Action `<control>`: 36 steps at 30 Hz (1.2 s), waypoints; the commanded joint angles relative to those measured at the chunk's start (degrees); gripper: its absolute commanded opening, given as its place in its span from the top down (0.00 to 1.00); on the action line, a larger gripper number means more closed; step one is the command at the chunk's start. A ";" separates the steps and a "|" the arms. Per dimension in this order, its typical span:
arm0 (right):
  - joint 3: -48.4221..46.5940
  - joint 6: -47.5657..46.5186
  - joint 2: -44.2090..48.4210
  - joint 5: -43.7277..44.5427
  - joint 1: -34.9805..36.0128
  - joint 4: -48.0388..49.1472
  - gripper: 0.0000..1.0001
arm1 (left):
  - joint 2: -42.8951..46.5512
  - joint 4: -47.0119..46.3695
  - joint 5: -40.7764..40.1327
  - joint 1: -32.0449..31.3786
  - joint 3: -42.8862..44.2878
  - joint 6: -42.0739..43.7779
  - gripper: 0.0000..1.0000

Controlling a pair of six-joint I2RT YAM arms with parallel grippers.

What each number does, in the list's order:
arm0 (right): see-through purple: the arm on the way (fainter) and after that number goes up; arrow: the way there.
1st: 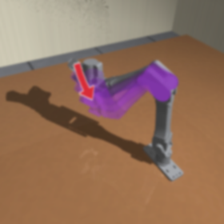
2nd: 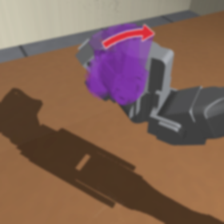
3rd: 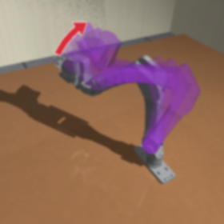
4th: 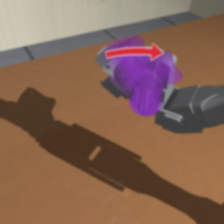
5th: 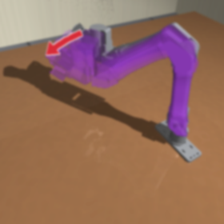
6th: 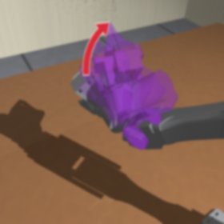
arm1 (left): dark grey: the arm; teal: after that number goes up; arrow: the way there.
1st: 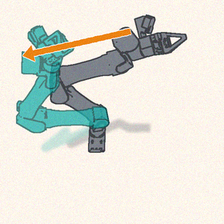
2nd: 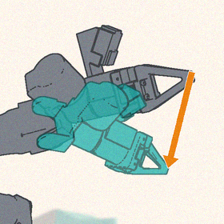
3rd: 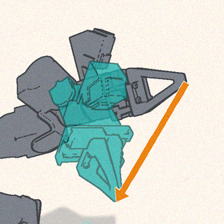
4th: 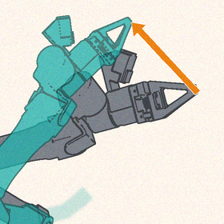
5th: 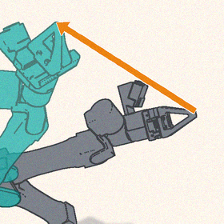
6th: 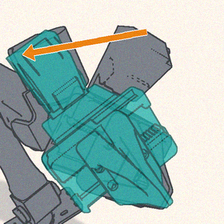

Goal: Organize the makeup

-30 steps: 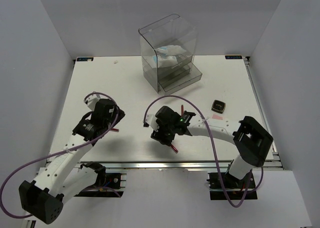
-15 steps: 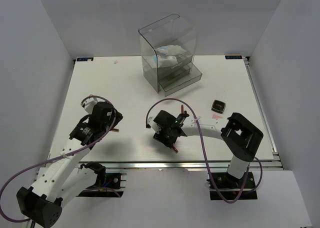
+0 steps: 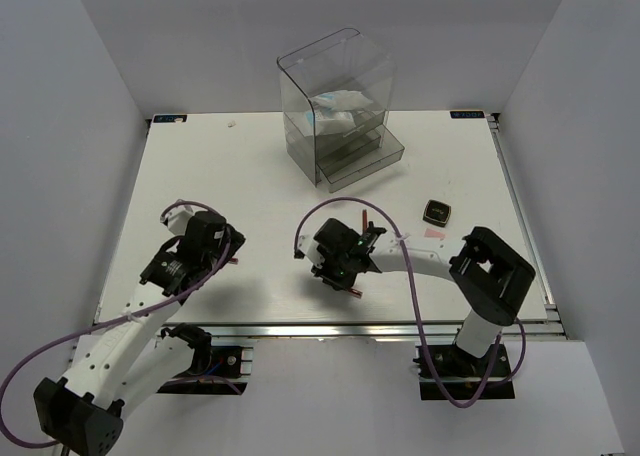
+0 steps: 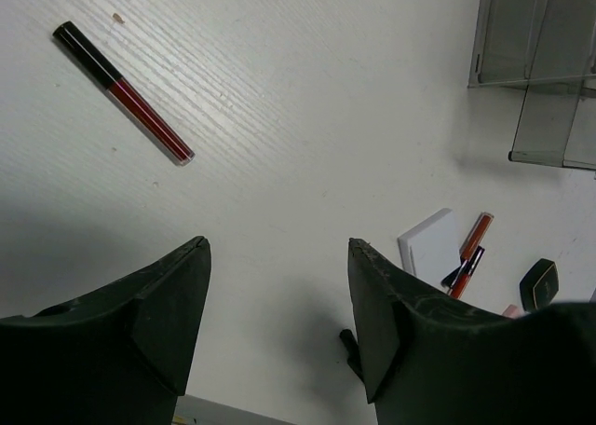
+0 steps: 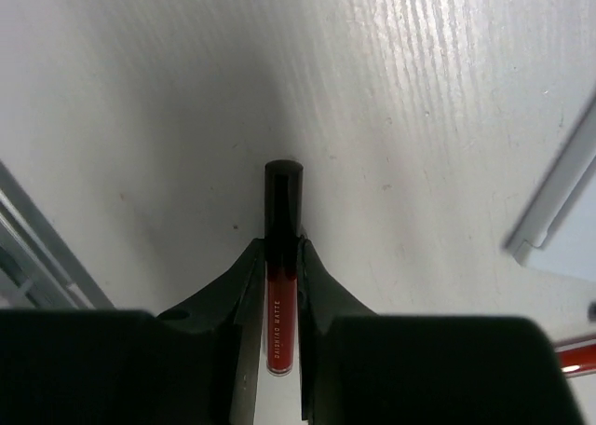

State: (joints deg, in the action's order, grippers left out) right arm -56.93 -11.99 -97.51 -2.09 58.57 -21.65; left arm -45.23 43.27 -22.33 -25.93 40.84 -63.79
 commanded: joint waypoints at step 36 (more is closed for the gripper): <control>-39.58 -73.80 -17.63 -14.61 -34.13 4.95 0.47 | -14.44 -3.72 16.26 13.71 3.80 -4.15 0.25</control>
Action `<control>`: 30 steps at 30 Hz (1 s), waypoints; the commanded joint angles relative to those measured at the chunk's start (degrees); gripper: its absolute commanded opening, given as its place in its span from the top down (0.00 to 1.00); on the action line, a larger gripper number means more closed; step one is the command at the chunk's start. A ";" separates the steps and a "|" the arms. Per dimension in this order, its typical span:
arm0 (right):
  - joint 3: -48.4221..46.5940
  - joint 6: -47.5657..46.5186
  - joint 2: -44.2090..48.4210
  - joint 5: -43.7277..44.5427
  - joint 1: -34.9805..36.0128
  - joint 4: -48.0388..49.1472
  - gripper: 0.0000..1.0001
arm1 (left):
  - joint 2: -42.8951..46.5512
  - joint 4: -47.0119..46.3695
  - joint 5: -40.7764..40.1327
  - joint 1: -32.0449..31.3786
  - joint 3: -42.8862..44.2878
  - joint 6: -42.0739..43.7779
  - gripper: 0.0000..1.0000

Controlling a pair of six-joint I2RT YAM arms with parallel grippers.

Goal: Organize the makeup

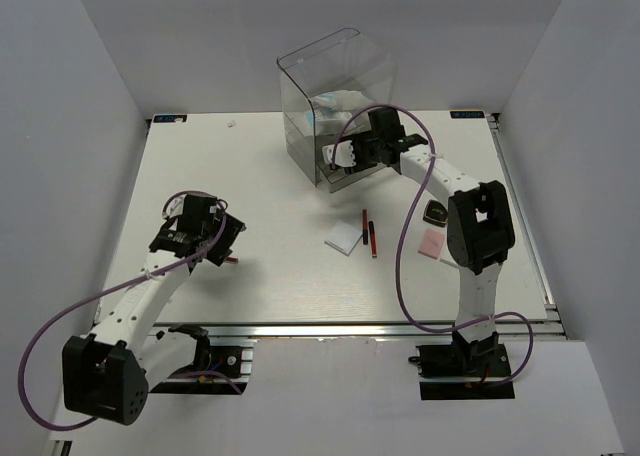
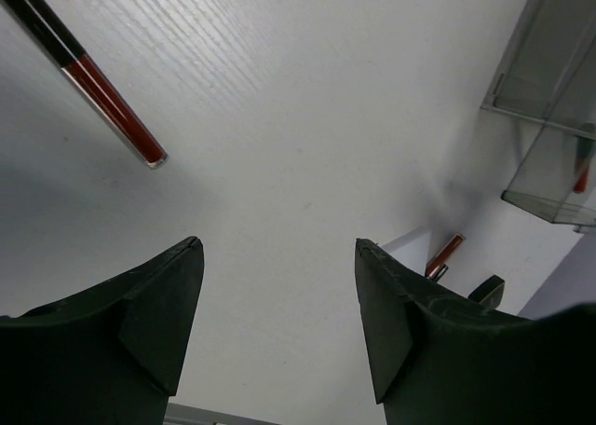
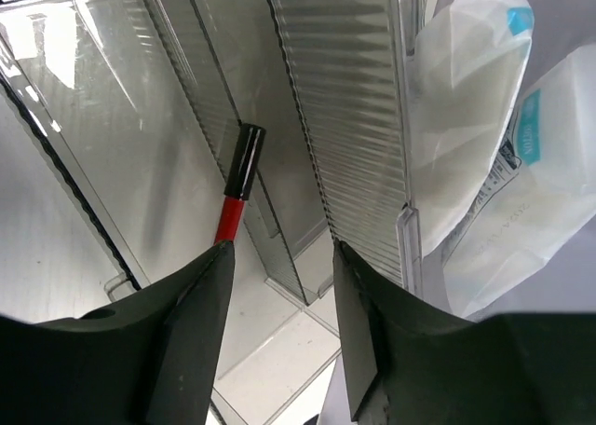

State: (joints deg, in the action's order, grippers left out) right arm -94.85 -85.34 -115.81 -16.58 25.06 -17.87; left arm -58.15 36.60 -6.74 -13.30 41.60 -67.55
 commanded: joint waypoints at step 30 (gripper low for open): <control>47.30 65.48 44.62 -20.25 -6.07 21.47 0.78 | -28.42 6.29 -4.77 5.74 6.56 2.95 0.38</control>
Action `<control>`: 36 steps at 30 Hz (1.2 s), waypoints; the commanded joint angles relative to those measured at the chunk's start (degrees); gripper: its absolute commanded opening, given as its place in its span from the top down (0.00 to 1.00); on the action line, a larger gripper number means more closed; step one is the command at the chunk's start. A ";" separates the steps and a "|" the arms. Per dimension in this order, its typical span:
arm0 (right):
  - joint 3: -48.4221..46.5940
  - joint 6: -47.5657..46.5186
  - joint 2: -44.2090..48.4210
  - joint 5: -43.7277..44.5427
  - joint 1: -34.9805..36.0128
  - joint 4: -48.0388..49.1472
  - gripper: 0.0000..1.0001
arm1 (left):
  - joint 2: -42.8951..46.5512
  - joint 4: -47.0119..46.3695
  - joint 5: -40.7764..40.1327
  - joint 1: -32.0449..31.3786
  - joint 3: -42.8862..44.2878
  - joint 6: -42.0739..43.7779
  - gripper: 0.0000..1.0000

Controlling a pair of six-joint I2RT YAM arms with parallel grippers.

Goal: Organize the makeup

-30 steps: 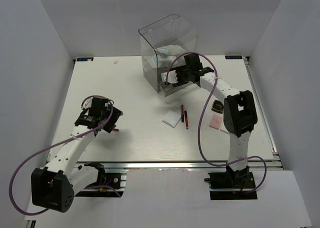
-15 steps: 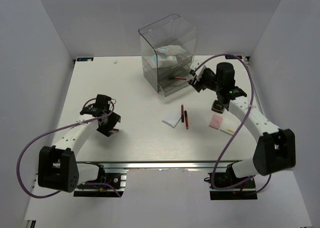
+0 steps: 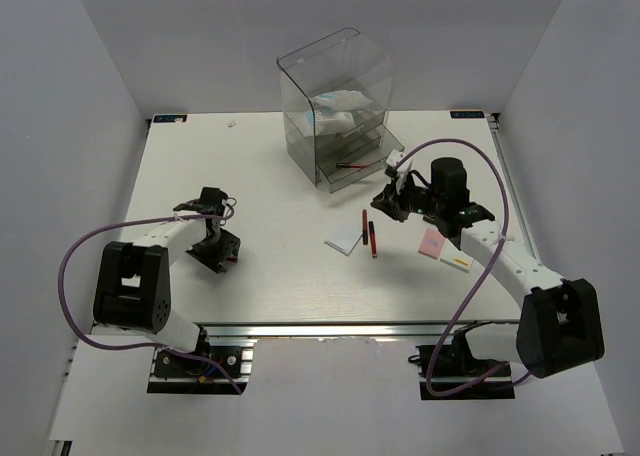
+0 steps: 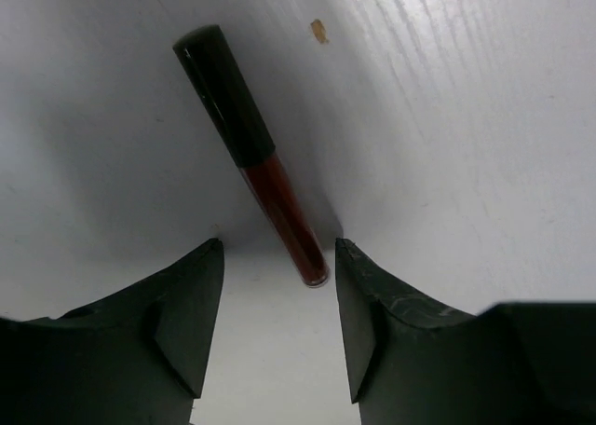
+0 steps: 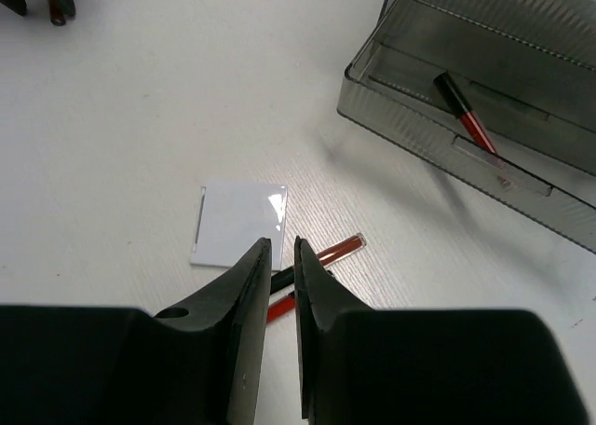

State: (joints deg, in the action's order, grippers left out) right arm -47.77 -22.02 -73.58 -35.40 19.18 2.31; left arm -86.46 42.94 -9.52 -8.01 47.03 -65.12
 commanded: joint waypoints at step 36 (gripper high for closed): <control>-2.16 25.89 -0.25 -4.42 -17.42 -1.43 0.73 | -3.16 -33.27 0.46 -35.67 30.04 56.92 1.00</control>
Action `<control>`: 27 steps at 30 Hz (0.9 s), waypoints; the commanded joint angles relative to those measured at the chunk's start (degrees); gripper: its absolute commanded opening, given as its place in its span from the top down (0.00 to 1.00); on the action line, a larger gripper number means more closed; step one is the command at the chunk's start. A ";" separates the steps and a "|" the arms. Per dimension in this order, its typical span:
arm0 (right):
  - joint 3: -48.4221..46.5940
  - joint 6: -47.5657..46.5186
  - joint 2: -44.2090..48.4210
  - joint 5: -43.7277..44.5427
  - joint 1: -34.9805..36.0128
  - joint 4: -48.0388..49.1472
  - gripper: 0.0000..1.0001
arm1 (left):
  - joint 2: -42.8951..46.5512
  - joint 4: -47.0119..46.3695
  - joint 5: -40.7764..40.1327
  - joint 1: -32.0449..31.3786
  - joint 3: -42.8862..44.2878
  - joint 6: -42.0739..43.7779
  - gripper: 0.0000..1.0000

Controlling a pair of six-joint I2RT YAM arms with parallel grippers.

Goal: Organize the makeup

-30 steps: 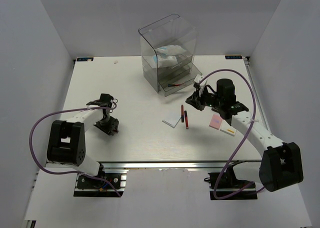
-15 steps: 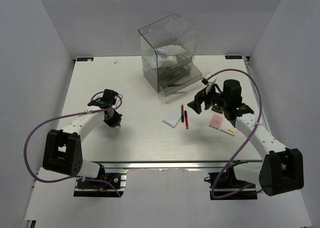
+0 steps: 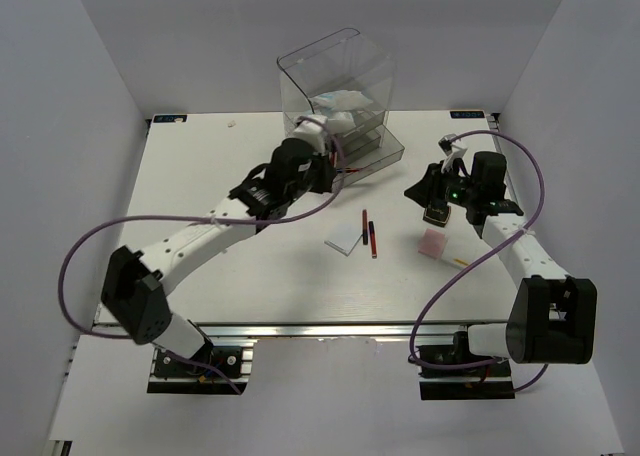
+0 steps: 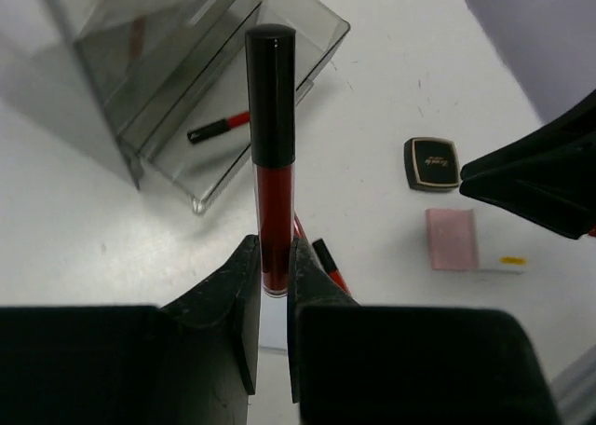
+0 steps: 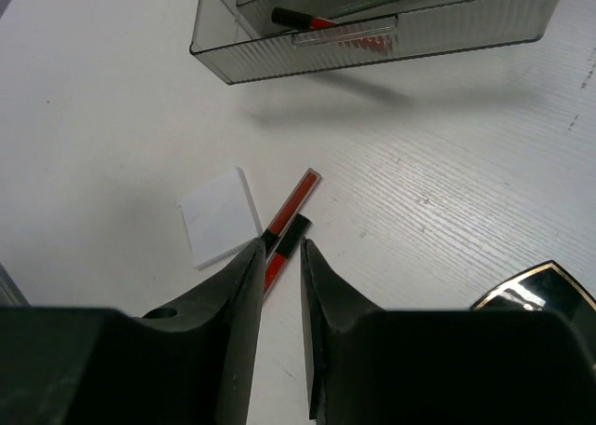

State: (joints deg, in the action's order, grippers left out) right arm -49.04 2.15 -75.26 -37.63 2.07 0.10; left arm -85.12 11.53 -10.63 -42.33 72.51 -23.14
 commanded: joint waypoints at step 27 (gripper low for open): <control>2.98 -1.71 2.58 5.10 0.22 -5.11 0.35 | -38.54 -10.30 -8.79 0.14 31.54 52.68 0.46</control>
State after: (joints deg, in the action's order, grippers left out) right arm -45.95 1.19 -73.49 -33.58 1.89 -4.91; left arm -124.46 3.31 -17.56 -42.83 100.20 30.48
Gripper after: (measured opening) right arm 0.645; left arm 0.486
